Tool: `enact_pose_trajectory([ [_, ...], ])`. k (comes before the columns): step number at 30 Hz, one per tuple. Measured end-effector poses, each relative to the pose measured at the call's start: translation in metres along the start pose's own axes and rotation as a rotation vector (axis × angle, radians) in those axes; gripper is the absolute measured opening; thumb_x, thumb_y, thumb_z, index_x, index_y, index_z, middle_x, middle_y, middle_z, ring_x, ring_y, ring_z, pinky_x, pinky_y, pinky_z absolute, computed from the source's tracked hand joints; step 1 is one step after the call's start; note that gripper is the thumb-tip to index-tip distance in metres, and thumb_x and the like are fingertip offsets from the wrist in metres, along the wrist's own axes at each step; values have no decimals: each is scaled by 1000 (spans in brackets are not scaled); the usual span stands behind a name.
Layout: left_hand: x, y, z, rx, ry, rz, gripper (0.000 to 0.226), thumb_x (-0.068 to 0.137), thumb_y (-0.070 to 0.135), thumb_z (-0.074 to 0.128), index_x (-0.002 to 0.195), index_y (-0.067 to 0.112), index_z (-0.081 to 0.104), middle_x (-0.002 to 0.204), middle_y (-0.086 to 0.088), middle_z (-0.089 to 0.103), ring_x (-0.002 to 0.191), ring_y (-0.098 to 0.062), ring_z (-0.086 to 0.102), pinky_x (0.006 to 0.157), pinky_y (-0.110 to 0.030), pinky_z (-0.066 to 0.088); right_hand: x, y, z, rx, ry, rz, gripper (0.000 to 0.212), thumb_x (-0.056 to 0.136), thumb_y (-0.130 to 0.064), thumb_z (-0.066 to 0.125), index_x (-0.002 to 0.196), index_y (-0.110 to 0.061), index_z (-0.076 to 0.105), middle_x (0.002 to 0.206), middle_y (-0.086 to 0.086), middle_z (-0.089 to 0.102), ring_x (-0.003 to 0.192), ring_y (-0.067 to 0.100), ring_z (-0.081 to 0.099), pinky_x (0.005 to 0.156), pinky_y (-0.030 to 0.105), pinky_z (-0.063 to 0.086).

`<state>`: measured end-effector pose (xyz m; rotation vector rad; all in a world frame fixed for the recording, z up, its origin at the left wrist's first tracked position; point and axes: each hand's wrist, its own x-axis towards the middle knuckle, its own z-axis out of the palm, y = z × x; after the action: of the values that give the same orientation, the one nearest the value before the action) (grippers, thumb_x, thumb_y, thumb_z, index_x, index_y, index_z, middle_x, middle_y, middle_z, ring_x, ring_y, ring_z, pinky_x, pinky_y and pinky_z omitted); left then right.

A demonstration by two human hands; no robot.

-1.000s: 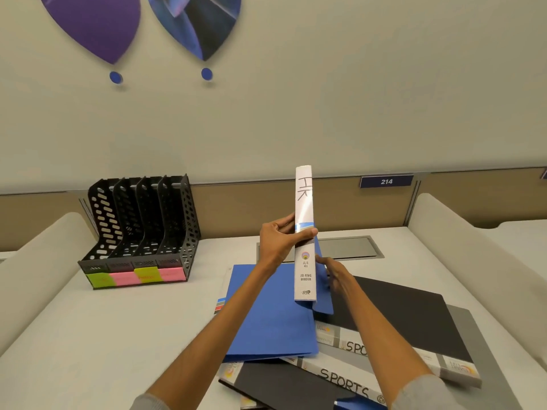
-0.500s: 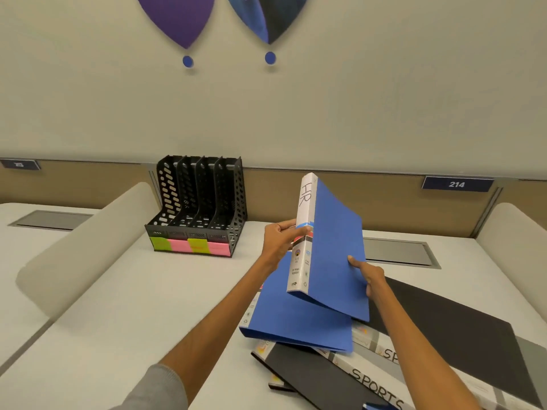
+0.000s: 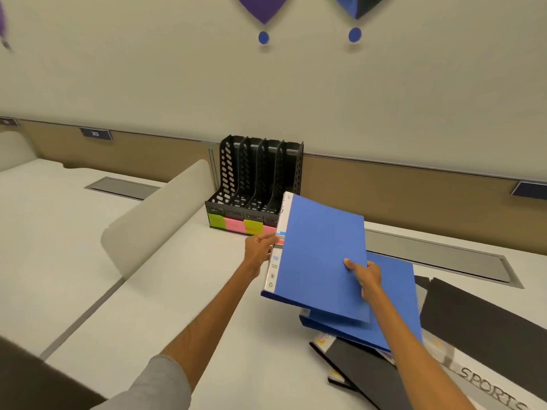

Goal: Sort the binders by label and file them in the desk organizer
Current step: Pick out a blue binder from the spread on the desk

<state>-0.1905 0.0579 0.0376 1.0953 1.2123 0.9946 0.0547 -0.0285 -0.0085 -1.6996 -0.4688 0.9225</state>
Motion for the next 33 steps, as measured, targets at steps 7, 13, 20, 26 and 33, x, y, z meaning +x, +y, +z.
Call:
enact_pose_trajectory([
  [7, 40, -21, -115, 191, 150, 5, 26, 94, 14, 58, 118, 5, 67, 115, -9, 70, 93, -28, 70, 82, -40, 59, -28, 14, 130, -123, -6, -6, 46, 81, -22, 74, 119, -3, 55, 118, 15, 64, 101, 34, 62, 88, 46, 54],
  [13, 67, -40, -209, 336, 237, -33, 22, 94, 15, 56, 106, -1, 65, 110, -14, 69, 92, -30, 67, 68, -28, 51, -61, 40, 241, -226, -9, -20, 49, 81, -28, 71, 118, -8, 46, 119, 11, 60, 101, 32, 60, 85, 43, 52],
  [20, 85, -46, -307, 445, 279, -113, 33, 75, 16, 73, 104, 1, 64, 100, -13, 69, 90, -33, 67, 69, -32, 49, -97, 76, 341, -275, -76, 30, 51, 84, -30, 70, 120, -7, 43, 122, 11, 58, 104, 32, 59, 88, 44, 52],
  [26, 92, -58, -361, 521, 278, -123, 49, 76, 18, 75, 117, -4, 58, 112, -16, 65, 99, -33, 64, 77, -36, 50, -119, 95, 385, -360, -117, 45, 54, 84, -34, 70, 121, -6, 43, 123, 11, 58, 106, 32, 60, 86, 43, 52],
  [33, 95, -72, -389, 597, 242, -73, 39, 78, 19, 72, 109, -1, 61, 108, -16, 67, 99, -35, 63, 83, -43, 54, -126, 106, 401, -579, -175, 9, 65, 75, -46, 76, 117, -8, 44, 119, 6, 59, 104, 29, 60, 81, 40, 52],
])
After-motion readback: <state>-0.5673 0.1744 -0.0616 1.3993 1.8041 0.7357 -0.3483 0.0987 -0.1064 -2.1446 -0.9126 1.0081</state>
